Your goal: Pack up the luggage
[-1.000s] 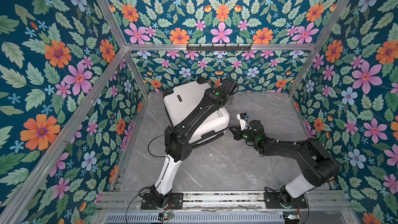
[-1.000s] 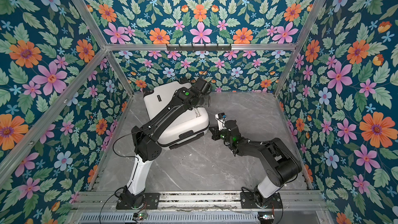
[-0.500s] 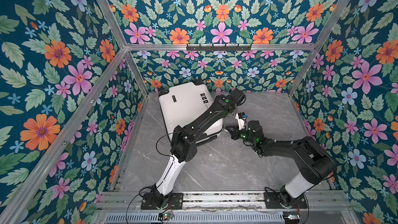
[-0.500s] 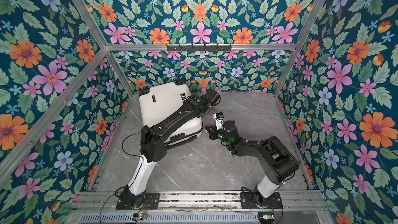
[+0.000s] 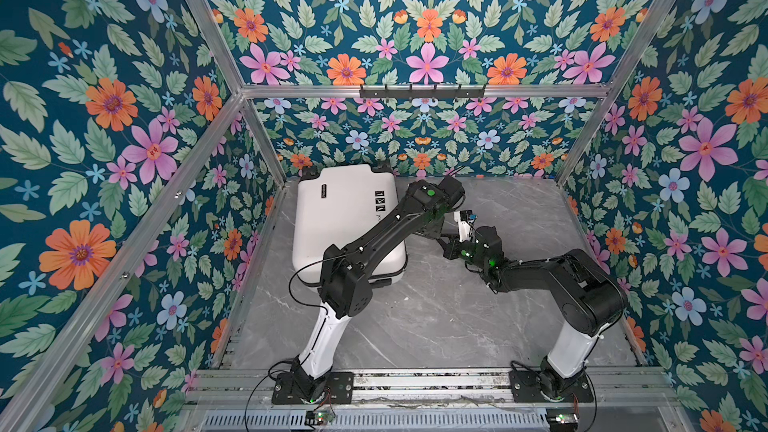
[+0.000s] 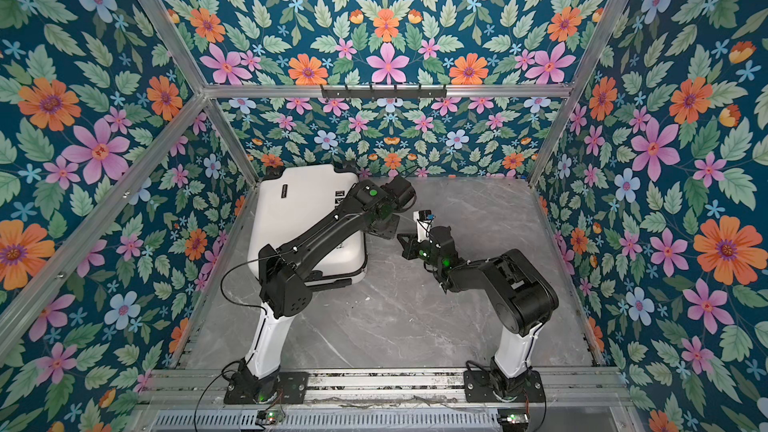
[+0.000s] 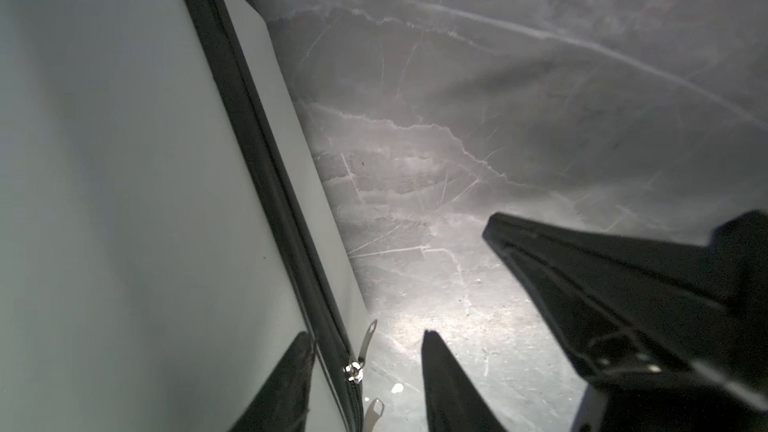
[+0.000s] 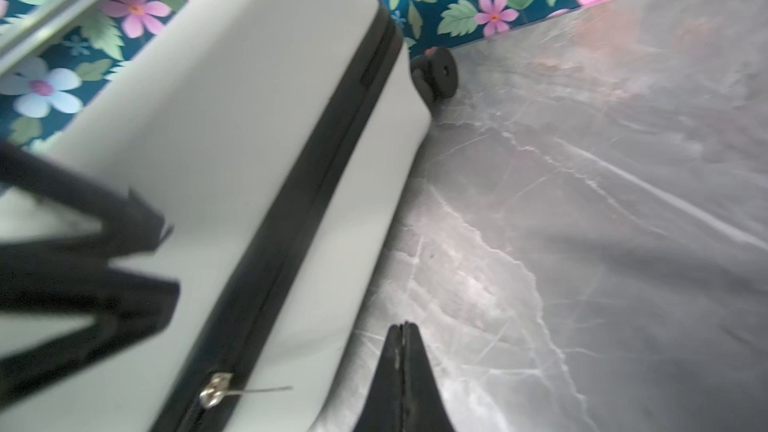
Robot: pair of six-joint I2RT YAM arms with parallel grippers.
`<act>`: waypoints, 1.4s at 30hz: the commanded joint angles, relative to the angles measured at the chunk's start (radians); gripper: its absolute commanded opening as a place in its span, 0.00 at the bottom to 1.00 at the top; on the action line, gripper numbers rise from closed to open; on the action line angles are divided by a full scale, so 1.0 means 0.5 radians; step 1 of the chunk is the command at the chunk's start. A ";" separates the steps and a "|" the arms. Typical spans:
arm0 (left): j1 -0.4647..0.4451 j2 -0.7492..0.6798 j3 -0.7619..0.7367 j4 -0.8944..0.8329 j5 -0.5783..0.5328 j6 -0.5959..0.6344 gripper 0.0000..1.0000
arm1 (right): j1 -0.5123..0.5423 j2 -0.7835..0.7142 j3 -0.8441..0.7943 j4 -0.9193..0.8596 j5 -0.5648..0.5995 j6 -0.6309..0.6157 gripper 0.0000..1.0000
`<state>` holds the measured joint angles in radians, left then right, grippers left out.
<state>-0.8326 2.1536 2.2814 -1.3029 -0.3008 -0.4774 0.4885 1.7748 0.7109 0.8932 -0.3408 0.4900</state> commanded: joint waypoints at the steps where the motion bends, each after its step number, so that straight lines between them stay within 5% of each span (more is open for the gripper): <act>1: 0.019 -0.108 0.081 0.071 -0.031 -0.083 0.55 | 0.066 -0.073 -0.063 0.070 -0.099 -0.054 0.05; 4: 0.122 -0.323 -0.017 0.178 -0.015 -0.182 0.59 | 0.175 -0.202 -0.188 0.059 -0.042 -0.151 0.32; 8: 0.353 -0.681 -0.389 0.336 0.046 -0.259 0.61 | 0.353 -0.355 -0.277 -0.039 0.017 -0.312 0.45; 19: 0.877 -1.354 -1.273 0.516 0.234 -0.307 0.63 | 0.587 -0.252 -0.263 -0.147 -0.022 -0.514 0.43; 36: 1.006 -1.515 -1.420 0.471 0.263 -0.317 0.63 | 0.598 0.039 0.004 -0.237 -0.037 -0.615 0.43; 42: 1.006 -1.533 -1.453 0.477 0.274 -0.333 0.63 | 0.599 0.092 0.062 -0.233 -0.016 -0.594 0.35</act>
<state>-0.3290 1.3922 1.5578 -1.0714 -0.1623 -0.6296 0.7876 1.8126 0.7307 0.7662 -0.3614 0.1959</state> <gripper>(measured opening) 0.630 0.357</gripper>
